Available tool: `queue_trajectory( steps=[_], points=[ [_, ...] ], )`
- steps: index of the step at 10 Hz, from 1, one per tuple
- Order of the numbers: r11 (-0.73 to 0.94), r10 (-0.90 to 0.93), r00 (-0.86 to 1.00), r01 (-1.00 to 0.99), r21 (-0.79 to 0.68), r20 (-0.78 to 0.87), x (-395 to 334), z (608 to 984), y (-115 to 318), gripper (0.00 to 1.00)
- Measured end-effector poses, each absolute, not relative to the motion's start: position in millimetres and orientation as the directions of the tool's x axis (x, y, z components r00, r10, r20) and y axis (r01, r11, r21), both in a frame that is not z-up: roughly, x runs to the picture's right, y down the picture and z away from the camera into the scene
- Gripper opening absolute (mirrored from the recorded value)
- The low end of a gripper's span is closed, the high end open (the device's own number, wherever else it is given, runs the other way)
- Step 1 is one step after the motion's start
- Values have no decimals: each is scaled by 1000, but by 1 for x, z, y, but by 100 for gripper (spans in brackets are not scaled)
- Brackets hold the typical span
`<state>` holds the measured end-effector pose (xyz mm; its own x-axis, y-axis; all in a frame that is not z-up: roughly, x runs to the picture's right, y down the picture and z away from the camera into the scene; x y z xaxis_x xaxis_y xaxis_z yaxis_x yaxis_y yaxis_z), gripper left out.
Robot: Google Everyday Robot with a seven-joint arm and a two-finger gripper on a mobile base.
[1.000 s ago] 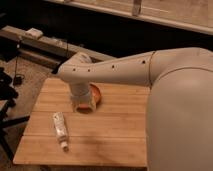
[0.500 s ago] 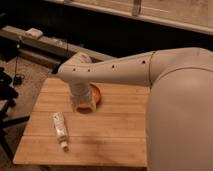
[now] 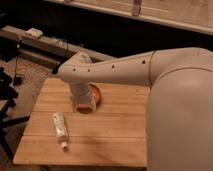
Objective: Place the bottle in the ceramic bowl
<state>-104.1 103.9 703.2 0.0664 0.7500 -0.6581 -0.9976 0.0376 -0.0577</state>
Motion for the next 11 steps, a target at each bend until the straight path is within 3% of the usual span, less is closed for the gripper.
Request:
queue_trajectory(
  steps=[8,11],
  points=[
    [41,747,73,-997,-64,-660,-105,704,103,65],
    [101,725,176,-984,-150,-666,-138,707,106,65]
  ],
)
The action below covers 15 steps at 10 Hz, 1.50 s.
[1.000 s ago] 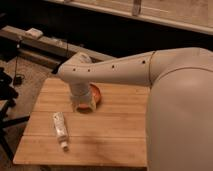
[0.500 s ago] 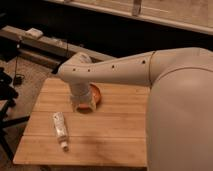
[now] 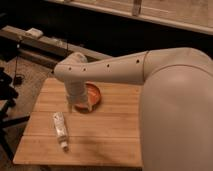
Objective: Place the bottle in the ceramic bowl
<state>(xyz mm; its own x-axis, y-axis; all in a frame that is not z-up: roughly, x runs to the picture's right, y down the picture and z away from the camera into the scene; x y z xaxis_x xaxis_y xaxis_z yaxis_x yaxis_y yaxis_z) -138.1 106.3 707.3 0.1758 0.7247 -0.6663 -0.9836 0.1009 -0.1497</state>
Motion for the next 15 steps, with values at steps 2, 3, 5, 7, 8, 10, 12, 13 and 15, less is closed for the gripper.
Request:
queue_trajectory(
  steps=[2,3,5,7,8,10,12,13,15],
  points=[
    [149,701,264,-963,-226,-663,-176,707,118,65],
    [166,687,301,-951,-260,-661,-190,707,127,65],
    [201,662,355,-932,-300,-660,-205,711,141,65],
    [243,636,404,-913,-327,-657,-226,713,165,65],
    [261,624,422,-906,-334,-658,-234,715,178,65],
    [283,604,445,-895,-345,-661,-245,718,192,65],
    [302,586,461,-887,-348,-666,-248,725,201,65],
    [320,575,477,-879,-354,-665,-252,729,205,65],
    [343,562,495,-868,-358,-662,-258,738,206,65]
  ],
)
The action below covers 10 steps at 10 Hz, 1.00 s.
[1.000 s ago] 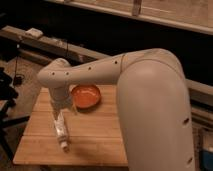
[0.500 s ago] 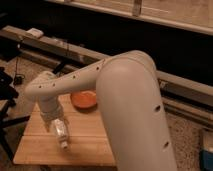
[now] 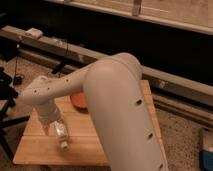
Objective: Place the bottle in the ceramic bowl
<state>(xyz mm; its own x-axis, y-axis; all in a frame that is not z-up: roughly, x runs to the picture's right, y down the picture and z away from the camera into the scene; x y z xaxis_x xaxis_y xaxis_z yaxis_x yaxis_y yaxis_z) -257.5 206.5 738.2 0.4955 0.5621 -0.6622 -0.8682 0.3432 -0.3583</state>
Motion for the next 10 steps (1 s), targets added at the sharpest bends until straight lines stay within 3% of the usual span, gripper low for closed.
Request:
queue_trajectory(
  steps=[10],
  points=[
    [392,506,553,-831,-395,-662,-260,804,201,65]
  ],
)
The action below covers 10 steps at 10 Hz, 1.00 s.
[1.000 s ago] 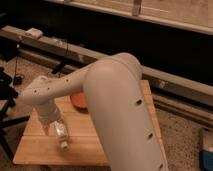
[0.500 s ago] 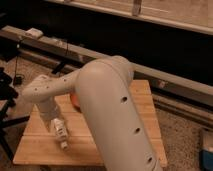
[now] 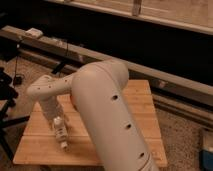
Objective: Place the bottle in the ceramic bowl
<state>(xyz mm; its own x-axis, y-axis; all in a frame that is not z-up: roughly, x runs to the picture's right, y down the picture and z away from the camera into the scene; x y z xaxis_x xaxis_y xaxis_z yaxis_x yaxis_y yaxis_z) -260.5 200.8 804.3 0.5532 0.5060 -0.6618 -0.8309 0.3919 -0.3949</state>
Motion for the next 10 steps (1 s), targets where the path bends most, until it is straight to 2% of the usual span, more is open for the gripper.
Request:
queue_trajectory(
  steps=[3,6,9,10],
  points=[
    [418,485,562,-822,-387,-670,-263,815,210,61],
    [447,460,557,-818,-362,-691,-267,821,219,30],
    [424,474,539,-833,-356,-696,-268,799,190,2],
    [421,484,538,-834,-356,-690,-267,790,176,0]
  ],
)
